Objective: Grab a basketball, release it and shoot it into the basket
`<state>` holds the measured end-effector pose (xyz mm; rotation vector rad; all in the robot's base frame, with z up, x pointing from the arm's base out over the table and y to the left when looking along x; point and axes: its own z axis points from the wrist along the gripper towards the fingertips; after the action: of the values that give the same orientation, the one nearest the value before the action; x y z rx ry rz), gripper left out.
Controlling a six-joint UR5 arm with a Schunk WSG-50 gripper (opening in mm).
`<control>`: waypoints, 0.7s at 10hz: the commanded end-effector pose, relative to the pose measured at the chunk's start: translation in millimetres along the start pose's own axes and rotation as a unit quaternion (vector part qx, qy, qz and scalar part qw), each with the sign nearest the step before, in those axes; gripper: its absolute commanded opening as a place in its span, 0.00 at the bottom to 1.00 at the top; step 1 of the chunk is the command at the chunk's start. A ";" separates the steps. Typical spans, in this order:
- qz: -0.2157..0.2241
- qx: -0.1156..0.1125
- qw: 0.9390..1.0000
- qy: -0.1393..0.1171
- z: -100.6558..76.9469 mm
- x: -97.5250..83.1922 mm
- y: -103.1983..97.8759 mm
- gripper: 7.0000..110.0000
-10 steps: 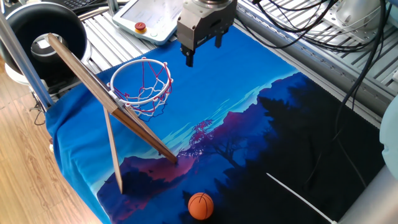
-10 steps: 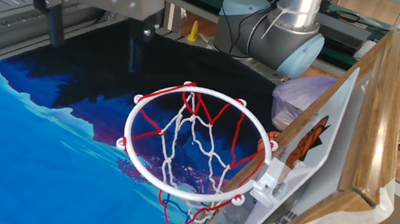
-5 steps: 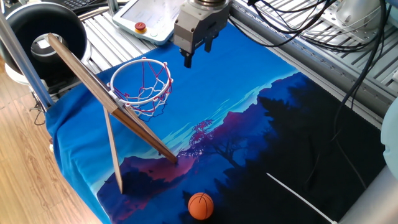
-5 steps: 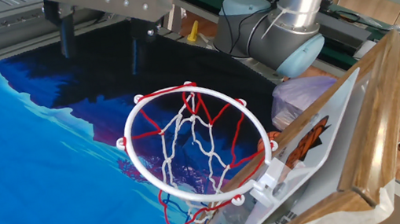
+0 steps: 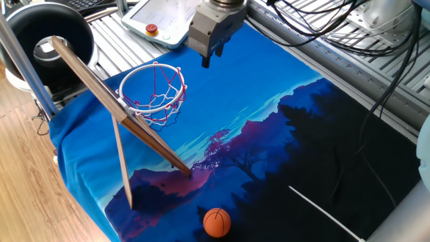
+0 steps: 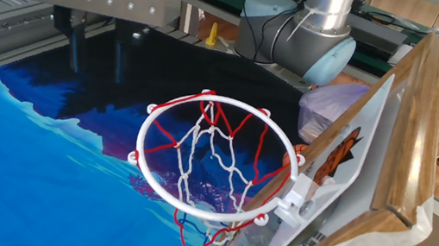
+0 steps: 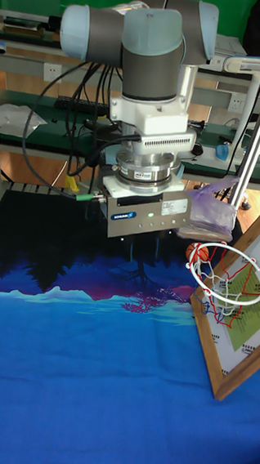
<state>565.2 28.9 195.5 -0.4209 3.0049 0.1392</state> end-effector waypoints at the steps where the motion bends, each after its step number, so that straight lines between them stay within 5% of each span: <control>1: -0.012 0.029 0.999 -0.016 -2.3 -7.5 -15.6 0.00; 2: -0.010 0.039 0.999 -0.007 -2.9 -2.1 -21.6 0.00; 5: -0.004 0.015 1.000 0.015 -0.4 21.0 -19.6 0.00; 7: -0.005 -0.008 1.000 0.027 9.4 54.6 -25.0 0.00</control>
<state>545.5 0.7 186.8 -0.4457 3.0331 0.0876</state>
